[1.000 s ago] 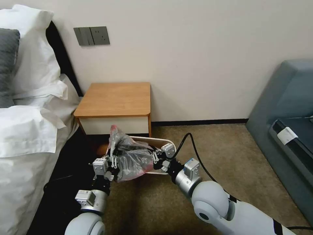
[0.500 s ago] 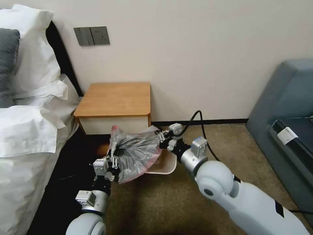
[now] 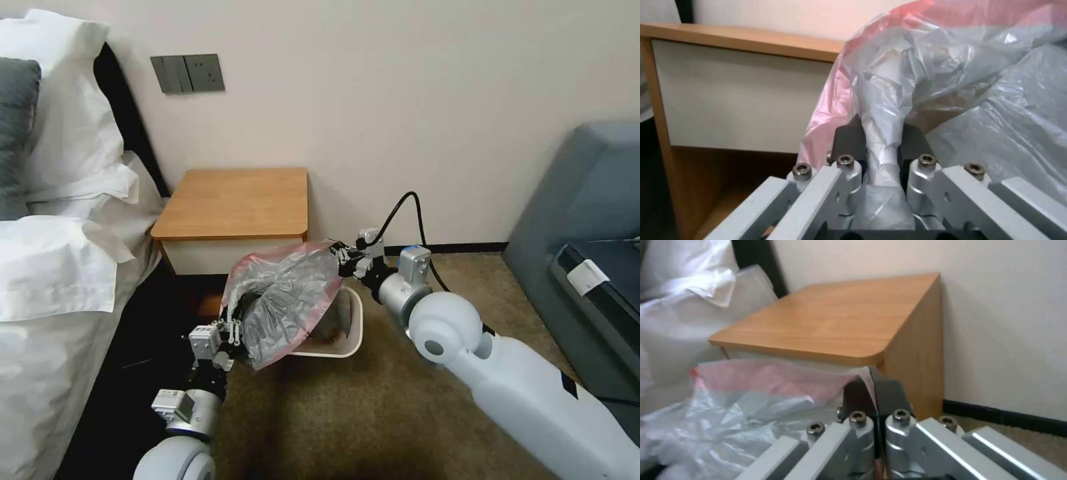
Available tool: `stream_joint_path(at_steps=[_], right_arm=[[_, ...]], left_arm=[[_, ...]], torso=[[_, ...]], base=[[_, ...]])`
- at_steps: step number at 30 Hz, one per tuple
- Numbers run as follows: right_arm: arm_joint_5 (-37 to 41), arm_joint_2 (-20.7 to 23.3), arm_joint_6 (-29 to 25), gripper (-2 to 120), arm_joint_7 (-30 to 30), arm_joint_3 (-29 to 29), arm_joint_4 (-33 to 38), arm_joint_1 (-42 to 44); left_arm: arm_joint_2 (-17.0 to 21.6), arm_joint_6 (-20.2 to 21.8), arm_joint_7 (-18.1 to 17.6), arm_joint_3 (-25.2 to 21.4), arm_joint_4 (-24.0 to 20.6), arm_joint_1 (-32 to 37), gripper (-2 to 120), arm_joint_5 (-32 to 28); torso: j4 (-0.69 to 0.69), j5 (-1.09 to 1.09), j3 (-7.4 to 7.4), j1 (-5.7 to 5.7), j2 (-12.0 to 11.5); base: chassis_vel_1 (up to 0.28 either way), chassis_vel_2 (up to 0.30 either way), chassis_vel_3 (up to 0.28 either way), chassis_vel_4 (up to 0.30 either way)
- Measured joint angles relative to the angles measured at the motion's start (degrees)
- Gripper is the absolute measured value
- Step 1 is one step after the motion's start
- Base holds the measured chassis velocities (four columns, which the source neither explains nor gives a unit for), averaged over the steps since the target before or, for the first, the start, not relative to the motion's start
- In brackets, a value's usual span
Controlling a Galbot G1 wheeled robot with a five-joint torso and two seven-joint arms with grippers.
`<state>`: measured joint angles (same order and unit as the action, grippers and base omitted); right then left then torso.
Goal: Pick up the garbage bag from the table and place it over the trash can.
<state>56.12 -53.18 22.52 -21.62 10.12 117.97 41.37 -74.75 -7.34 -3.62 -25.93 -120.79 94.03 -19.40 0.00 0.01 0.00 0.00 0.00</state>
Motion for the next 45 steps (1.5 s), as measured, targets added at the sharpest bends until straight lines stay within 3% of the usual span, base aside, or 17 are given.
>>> stream_joint_path(at_steps=[12, 23, 25, 33, 45], right_arm=[[1.8, 0.7, 0.8, 0, -1.9, -0.5, 4.5, 2.1], [16.5, 0.8, 7.3, 0, -6.7, -6.1, 1.5, 1.5], [22.1, 1.9, 10.7, 0, -6.8, -8.1, 0.6, 1.1], [31.9, 5.3, 16.7, 0, -6.8, -12.2, 1.1, 1.3], [38.2, 7.7, 19.4, 0, -2.8, -16.7, 1.9, 5.3]], left_arm=[[0.1, 0.2, -0.1, -0.2, 0.5, -0.3, 9, -0.4], [0.2, -0.9, 2.4, -0.3, -0.1, -0.5, 9, -2.9], [0.2, -1.4, 3.4, -0.7, -0.1, -0.8, 9, -3.7], [0.1, -1.5, 4.5, -1.9, 0.0, -1.0, 9, -6.9], [0.2, -0.9, 6.2, -2.8, 0.0, -1.3, 9, -11.7]], torso=[[0.00, -0.01, 0.00, 0.00, 0.0], [0.00, 0.00, 0.00, 0.00, 0.0], [0.00, 0.00, 0.00, 0.00, 0.0], [0.00, 0.00, 0.00, 0.00, 0.0], [0.00, 0.00, 0.00, 0.00, 0.0]], base=[[0.000, 0.000, 0.000, 0.000], [0.000, 0.000, 0.000, 0.000], [0.000, 0.000, 0.000, 0.000], [0.000, 0.000, 0.000, 0.000], [0.000, 0.000, 0.000, 0.000]])
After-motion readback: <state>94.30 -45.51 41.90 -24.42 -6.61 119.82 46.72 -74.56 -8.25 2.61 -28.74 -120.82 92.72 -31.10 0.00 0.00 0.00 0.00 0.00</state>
